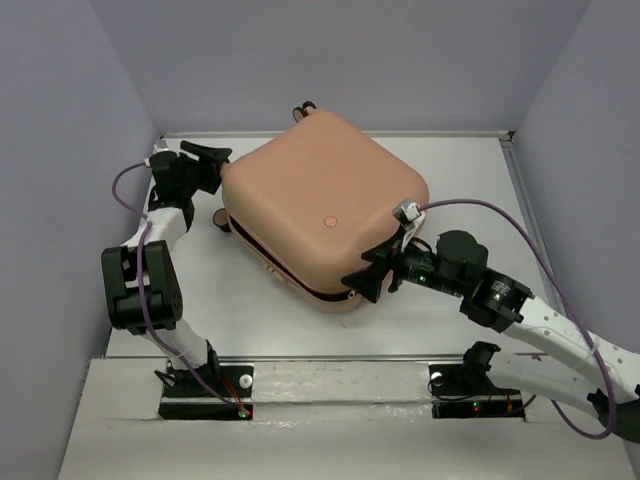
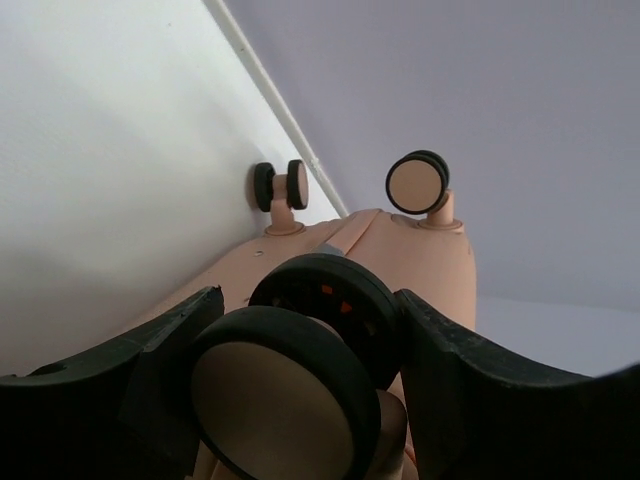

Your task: Pack the luggage

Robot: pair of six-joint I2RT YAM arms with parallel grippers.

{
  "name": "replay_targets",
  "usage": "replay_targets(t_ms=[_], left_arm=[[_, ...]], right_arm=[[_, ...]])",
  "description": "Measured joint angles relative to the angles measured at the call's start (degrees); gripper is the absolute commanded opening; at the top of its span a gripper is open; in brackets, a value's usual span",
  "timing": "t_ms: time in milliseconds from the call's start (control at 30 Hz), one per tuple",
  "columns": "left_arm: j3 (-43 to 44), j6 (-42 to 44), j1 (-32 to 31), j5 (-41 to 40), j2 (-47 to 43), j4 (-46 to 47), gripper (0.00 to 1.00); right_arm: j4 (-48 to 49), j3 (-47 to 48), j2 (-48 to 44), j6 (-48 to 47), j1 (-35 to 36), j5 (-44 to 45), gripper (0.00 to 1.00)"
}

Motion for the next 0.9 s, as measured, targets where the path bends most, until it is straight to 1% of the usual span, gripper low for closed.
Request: replay_targets(t_ms=[67, 167, 200, 267, 300, 367, 400, 500, 633, 733, 800, 867, 900], left_arm=[[4.2, 1.0, -0.2, 0.0, -1.0, -5.5, 0.06], [10.9, 3.2, -0.8, 0.0, -3.9, -14.3, 0.06], [13.0, 4.0, -1.1, 0.0, -4.9, -16.7, 0.06], [17.3, 6.2, -1.7, -0.3, -7.0, -21.4, 0.06], [18.5, 7.0, -1.7, -0.4, -7.8, -22.8, 0.06], [20.2, 9.7, -1.3, -1.5, -10.3, -26.1, 0.06], [20.3, 10.3, -1.0, -2.5, -11.3, -26.5, 0.06], [19.1, 11.0, -0.9, -1.5, -15.5, -26.7, 0.06], [9.2, 12.7, -1.5, 0.4, -22.8, -23.9, 0.06], [3.0, 13.1, -0.8, 1.4, -23.4, -22.5, 0.06], [-0.5, 13.3, -0.2, 1.7, -22.0, -22.7, 0.06], [-1.9, 13.6, 0.4, 1.8, -20.0, -23.3, 0.06], [-2.2, 13.7, 0.6, 2.8, -19.2, -23.3, 0.1]], right_arm=[[-1.0, -0.1, -1.9, 0.6, 0.0, 2.3, 0.99], [-3.0, -2.0, -6.0, 3.0, 0.0, 7.8, 0.88], [-3.7, -2.8, -7.2, 3.7, 0.0, 9.7, 0.72], [-5.9, -5.2, -10.6, 5.8, 0.0, 13.2, 0.5], [-7.4, -6.0, -11.8, 6.5, 0.0, 15.0, 0.26], [-10.0, -7.5, -13.6, 8.8, 0.0, 18.2, 0.13], [-11.1, -8.4, -14.5, 9.8, 0.0, 19.8, 0.08], [-13.5, -11.6, -16.4, 13.1, 0.0, 23.5, 0.07], [-15.4, -15.3, -16.7, 16.4, 0.0, 27.1, 0.07], [-16.2, -16.8, -14.8, 18.4, 0.0, 29.9, 0.07], [-16.2, -17.7, -13.5, 19.6, 0.0, 31.4, 0.07], [-16.5, -18.5, -13.0, 20.4, 0.0, 32.4, 0.07], [-16.7, -18.9, -13.2, 20.9, 0.0, 32.9, 0.07]])
